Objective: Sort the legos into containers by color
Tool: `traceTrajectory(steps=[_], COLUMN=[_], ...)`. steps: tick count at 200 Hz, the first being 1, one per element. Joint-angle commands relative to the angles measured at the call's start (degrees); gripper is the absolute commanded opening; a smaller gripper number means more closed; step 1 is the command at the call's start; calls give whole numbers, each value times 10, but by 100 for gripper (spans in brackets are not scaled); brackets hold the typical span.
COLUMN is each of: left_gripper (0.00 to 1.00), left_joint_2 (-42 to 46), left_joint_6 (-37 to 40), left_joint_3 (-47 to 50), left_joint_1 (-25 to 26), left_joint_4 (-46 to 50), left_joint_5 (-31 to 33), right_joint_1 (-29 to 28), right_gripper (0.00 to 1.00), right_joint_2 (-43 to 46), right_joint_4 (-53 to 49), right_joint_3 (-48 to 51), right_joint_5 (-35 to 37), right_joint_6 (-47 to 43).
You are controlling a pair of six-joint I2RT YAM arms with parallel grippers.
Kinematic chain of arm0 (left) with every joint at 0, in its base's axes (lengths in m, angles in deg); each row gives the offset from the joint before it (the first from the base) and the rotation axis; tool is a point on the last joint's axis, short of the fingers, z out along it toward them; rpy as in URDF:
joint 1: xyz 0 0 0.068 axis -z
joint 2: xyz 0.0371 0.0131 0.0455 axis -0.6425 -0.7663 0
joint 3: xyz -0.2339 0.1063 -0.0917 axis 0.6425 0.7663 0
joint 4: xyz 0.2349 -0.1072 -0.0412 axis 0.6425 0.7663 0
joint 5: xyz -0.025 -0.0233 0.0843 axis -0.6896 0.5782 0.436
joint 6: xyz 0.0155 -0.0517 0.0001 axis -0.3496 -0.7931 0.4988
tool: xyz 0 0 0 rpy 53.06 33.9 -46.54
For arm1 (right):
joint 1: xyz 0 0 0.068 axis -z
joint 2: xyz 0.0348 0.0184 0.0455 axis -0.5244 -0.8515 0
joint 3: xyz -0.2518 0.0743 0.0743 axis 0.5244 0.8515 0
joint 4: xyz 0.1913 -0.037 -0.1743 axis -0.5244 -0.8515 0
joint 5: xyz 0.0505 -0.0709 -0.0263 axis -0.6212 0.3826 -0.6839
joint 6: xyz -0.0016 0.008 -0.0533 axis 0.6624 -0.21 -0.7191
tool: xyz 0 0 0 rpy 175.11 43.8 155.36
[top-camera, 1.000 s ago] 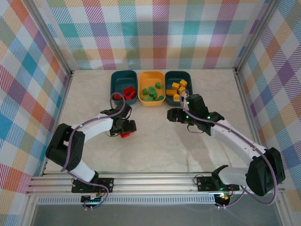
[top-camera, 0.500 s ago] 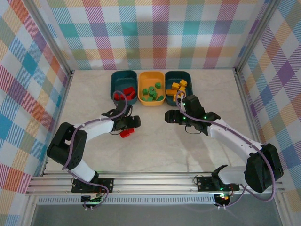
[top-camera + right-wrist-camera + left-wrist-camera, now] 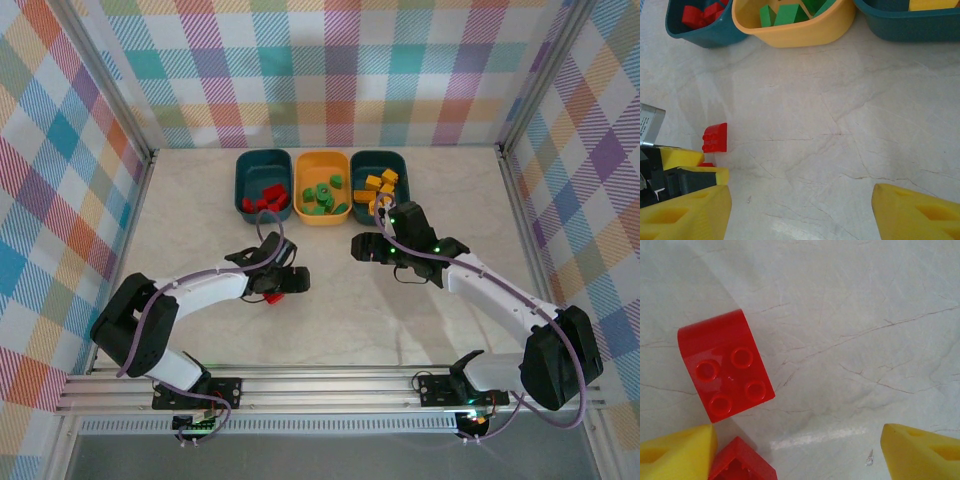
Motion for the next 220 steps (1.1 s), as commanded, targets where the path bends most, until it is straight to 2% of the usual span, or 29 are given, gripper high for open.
traceTrajectory(steps=[1, 70, 92, 128, 181, 197, 206, 220], left_gripper=[84, 82, 77, 53, 51, 31, 26, 24], left_joint_2=[-2, 17, 18, -4, -56, -65, -64, -54], left_joint_6=[-21, -43, -38, -27, -14, -15, -16, -16], left_joint_3=[5, 24, 23, 11, -16, -27, -33, -49], left_joint_1=[15, 34, 45, 62, 85, 94, 97, 97], left_joint_4=[33, 87, 96, 103, 143, 152, 155, 164], left_joint_5=[-7, -6, -1, 14, 57, 75, 81, 91], right_joint_1=[-3, -3, -3, -3, -3, -3, -3, -3], right_gripper=[74, 74, 74, 74, 74, 74, 74, 74], right_joint_2=[5, 2, 1, -4, 0, -2, -1, 0], right_joint_4=[6, 13, 19, 20, 23, 24, 23, 22], right_joint_3=[9, 20, 20, 18, 26, 26, 25, 24], right_joint_5=[5, 5, 3, 0, 3, 3, 3, 3], right_joint_6=[3, 4, 6, 7, 9, 9, 7, 6])
